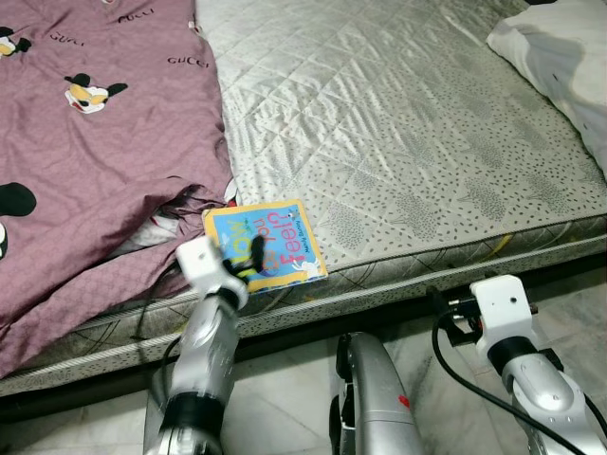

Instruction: Clean up the room

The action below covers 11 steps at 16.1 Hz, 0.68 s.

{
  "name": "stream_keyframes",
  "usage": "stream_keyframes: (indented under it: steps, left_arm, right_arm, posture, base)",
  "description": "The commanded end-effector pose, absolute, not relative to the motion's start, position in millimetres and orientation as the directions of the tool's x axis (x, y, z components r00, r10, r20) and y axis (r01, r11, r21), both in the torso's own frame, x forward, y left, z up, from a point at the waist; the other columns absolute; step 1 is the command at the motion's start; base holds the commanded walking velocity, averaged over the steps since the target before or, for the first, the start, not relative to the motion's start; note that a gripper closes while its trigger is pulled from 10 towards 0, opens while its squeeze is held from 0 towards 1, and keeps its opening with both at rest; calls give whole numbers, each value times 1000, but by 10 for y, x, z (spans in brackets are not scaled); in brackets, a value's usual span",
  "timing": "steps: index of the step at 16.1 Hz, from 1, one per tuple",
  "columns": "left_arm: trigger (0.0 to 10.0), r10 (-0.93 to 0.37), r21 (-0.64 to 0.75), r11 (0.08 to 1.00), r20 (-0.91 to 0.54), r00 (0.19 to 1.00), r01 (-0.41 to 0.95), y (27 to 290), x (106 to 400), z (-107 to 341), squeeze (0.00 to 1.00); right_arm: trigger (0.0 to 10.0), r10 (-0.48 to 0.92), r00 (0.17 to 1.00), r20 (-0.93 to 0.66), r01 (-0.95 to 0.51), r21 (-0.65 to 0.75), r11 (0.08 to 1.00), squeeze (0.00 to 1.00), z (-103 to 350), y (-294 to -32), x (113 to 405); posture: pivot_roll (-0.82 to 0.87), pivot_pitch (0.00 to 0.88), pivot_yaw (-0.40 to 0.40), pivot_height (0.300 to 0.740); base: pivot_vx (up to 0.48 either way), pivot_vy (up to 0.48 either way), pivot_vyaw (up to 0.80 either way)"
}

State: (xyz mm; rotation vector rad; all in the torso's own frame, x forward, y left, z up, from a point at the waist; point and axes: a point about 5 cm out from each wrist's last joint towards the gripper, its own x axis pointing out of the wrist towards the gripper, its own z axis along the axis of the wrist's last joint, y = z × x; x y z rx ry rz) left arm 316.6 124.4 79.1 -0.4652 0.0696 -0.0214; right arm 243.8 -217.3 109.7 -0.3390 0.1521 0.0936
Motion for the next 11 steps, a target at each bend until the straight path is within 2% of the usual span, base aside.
stream_keyframes:
  steps: [1, 3, 5, 7, 9, 11]
  left_arm:
    - [10000, -20, -433, 902, -58, 998, -7, 1240, 3117, 826, 0]
    - [10000, 46, -381, 923, -48, 998, -61, 1339, 2961, 887, 0]
    - [10000, 38, -350, 934, -83, 996, -65, 1388, 2825, 830, 0]
    - [10000, 33, -311, 945, -219, 975, -102, 1465, 2759, 587, 0]
    - [10000, 14, -258, 962, -298, 955, -95, 1509, 2796, 468, 0]
    - [10000, -17, -321, 944, -280, 960, -77, 1546, 3001, 525, 0]
  right_arm:
    - [10000, 56, 981, -184, -114, -322, 940, 0, 1047, -2198, 2430]
    - [10000, 104, 978, -180, -154, -286, 946, 0, 1070, -2105, 2490]
    - [10000, 145, 972, -185, -191, -259, 947, 0, 1076, -2028, 2530]
    - [10000, 187, 959, -214, -232, -212, 949, 0, 1038, -1947, 2528]
    - [10000, 216, 951, -220, -260, -199, 945, 0, 1040, -1883, 2518]
    - [10000, 214, 956, -202, -253, -195, 947, 0, 1088, -1859, 2530]
  posture:
    - [-200, 225, -37, 555]
    - [-178, 217, -35, 555]
    - [-155, 208, -29, 555]
    - [-154, 200, -24, 555]
    - [-158, 189, -20, 555]
    - [-169, 174, -8, 555]
  base:
    - [0, 0, 0]
    - [0, 0, 0]
    - [0, 0, 0]
    - [0, 0, 0]
    - [0, 0, 0]
    - [0, 0, 0]
